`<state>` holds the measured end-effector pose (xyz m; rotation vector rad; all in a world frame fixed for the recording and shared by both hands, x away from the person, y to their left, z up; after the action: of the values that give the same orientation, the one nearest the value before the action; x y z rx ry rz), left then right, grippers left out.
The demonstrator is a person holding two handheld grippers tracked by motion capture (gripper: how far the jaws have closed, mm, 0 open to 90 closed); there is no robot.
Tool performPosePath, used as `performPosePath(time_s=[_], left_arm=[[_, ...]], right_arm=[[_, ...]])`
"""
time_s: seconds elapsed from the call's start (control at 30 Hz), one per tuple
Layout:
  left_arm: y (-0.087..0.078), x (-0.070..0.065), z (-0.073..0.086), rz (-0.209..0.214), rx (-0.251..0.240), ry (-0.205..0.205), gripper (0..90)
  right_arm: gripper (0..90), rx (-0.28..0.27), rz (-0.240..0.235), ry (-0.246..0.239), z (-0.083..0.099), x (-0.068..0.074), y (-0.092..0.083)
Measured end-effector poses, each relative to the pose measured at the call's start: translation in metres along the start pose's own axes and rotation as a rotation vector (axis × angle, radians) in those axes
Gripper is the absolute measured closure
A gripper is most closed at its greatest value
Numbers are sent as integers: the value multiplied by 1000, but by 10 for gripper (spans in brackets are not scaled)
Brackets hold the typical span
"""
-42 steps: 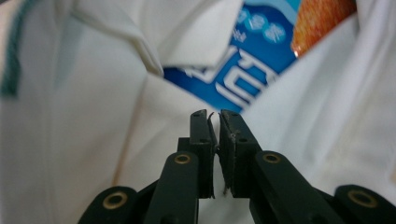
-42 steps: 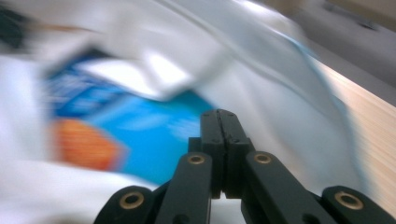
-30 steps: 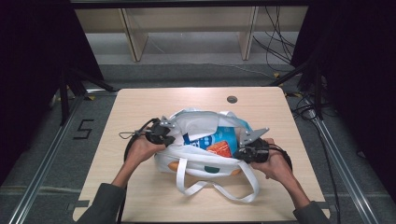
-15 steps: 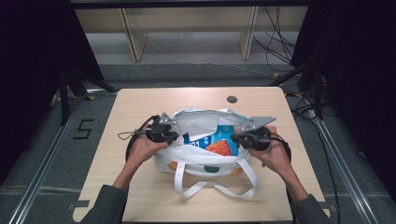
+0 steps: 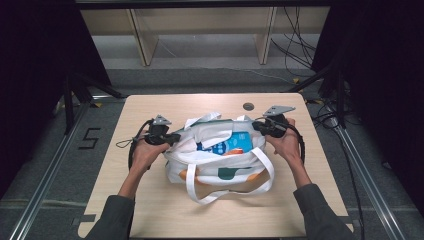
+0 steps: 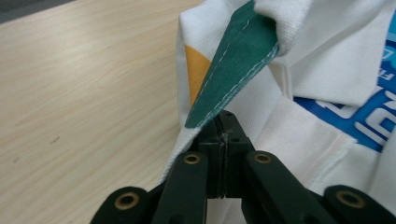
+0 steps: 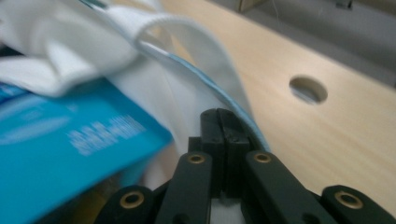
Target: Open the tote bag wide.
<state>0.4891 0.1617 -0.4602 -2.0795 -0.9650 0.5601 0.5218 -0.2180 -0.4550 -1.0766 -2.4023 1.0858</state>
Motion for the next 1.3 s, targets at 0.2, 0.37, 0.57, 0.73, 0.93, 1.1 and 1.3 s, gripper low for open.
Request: performPosePath(time_s=[0.2,0.37,0.57,0.73,0.93,1.1,1.3], left_arm=[[17,9,7,1,49,-50,894],[12,4,5,-22,52,-46,893],[-15,-20,3,20,-4,39,827],[-15,-42,11,74,-18,71,832],[-15,-45,23,61,14,106,819],[-13,-36,26,68,8,80,815],[-14,-39,24,42,24,100,816]], right_arm=[[900,82,-53,58,29,-2,39],[900,81,-24,32,27,0,33],[900,-14,-15,22,7,9,-19],[900,-65,-126,-75,0,41,-48],[900,72,-117,-245,23,74,-53],[900,108,-141,-212,50,71,-45],[900,140,-115,-253,53,76,-44]])
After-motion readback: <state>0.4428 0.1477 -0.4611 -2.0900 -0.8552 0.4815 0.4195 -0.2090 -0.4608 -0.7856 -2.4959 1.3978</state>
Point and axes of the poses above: each handheld gripper's, and its own axes: y roughly forward along the jaws, z roughly out of its underside, x roughly to its left, the point moved 2 cm from there along y, roughly forward along the jaws, and after that the axes turned 10 degrees about x, right-handed, at the moved point
